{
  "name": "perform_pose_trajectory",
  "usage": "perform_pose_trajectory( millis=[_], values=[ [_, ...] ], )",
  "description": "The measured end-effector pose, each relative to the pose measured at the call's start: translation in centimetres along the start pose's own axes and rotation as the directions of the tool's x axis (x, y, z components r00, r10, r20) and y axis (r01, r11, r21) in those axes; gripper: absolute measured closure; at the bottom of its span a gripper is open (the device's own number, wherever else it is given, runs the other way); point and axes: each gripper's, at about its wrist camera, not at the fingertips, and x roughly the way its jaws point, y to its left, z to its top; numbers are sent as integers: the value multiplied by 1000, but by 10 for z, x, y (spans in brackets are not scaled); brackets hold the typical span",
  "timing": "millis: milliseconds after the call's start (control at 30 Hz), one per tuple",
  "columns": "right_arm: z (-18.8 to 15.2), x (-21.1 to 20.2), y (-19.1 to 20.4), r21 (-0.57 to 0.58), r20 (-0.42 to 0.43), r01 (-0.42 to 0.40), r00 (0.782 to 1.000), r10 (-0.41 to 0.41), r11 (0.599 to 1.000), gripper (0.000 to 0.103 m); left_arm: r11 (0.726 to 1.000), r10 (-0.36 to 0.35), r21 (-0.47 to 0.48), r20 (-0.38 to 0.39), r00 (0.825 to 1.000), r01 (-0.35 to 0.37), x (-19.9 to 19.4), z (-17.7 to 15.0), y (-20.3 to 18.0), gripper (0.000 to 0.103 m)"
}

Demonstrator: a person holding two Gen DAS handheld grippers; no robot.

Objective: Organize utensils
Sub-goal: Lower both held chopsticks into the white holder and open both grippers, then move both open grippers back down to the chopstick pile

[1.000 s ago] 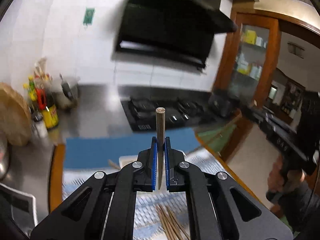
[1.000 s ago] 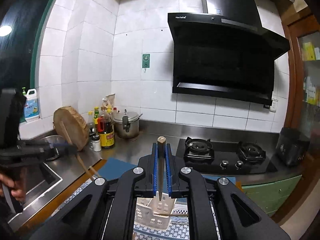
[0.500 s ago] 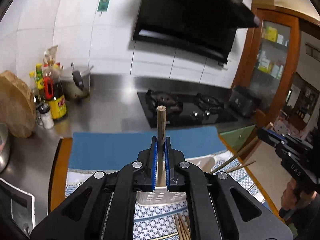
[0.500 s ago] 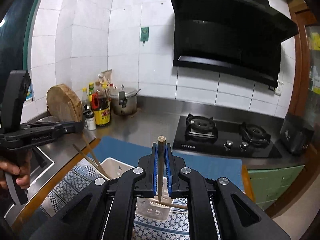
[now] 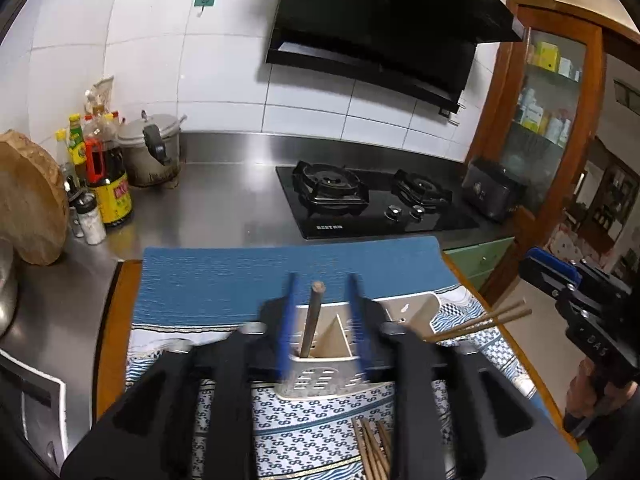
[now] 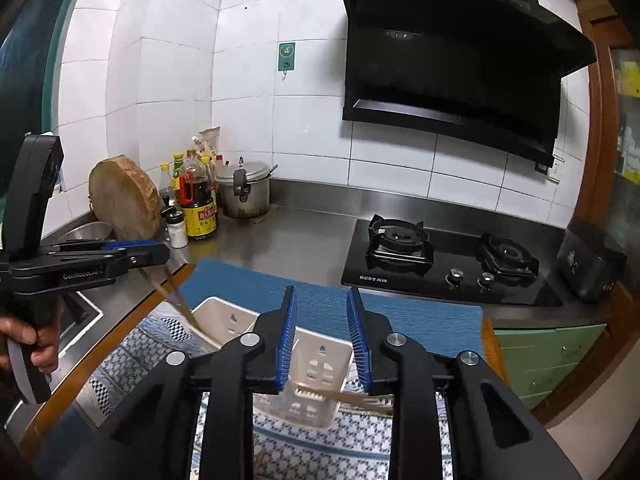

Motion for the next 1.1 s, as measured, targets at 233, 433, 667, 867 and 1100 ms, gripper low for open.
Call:
perform_pose_trajectory(
  millis=[233,433,667,867,1100],
  values=[
    [-41,-34,14,16,-35,-29,999,30,999,65,999,9,32,-13,1000,-8,-24,-25,-6,46],
    [-102,-49,26,78,-136,-55,988,66,995,65,999,33,24,-55,998,-32,-41,-70,-6,34],
    [-169,-54,38,133,-271,-42,960,77,990,74,998,57,5,-108,993,-57,-49,-121,-8,31],
    [-211,-51,57,180,-363,-66,923,129,981,85,997,79,5,-171,982,-80,-47,-157,-9,30],
    [-247,-41,78,231,-436,-91,881,186,969,90,995,92,-2,-224,970,-95,-50,-187,-7,30]
  ],
)
